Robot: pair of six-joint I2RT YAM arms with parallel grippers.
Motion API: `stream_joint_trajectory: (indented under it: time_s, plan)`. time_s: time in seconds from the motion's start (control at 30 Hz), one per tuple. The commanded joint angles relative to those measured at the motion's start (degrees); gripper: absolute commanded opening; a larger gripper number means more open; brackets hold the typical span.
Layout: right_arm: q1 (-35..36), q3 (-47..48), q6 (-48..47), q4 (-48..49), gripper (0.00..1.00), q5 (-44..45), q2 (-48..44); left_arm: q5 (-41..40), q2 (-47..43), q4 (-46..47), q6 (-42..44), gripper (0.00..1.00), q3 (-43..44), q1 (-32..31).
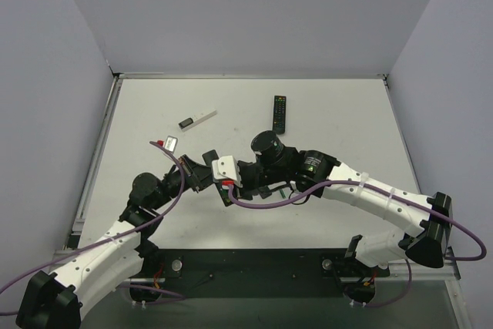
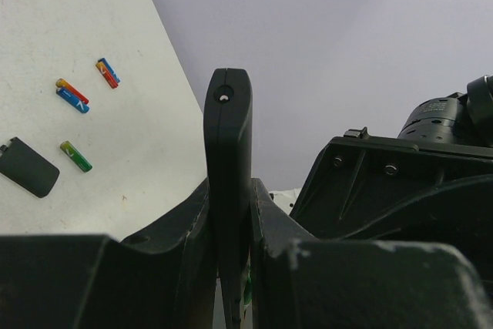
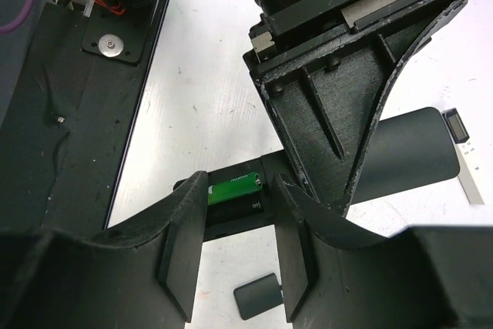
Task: Load the batteries into the remote control
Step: Load the battery into the remote control.
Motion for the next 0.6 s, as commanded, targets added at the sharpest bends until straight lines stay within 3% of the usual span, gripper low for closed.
stream_joint_trajectory:
  time_s: [0.0,0.43,0.57]
  plan:
    - [-0.6,2.4,-1.6,1.2,0.34,-3.0,0.9,1.3,0.1,2.1,1.1,0.0,3.3,0.2]
    - [-0.8,2.1,-3.5,0.7,0.29,-4.8,1.9,1.8,0.6,2.2,1.0,0.0,3.7,0.2]
    - [-0.9,1.7,-3.6,0.2,0.23,-4.8,2.1,1.6,0.4,2.6,0.1,0.0,3.5,0.2]
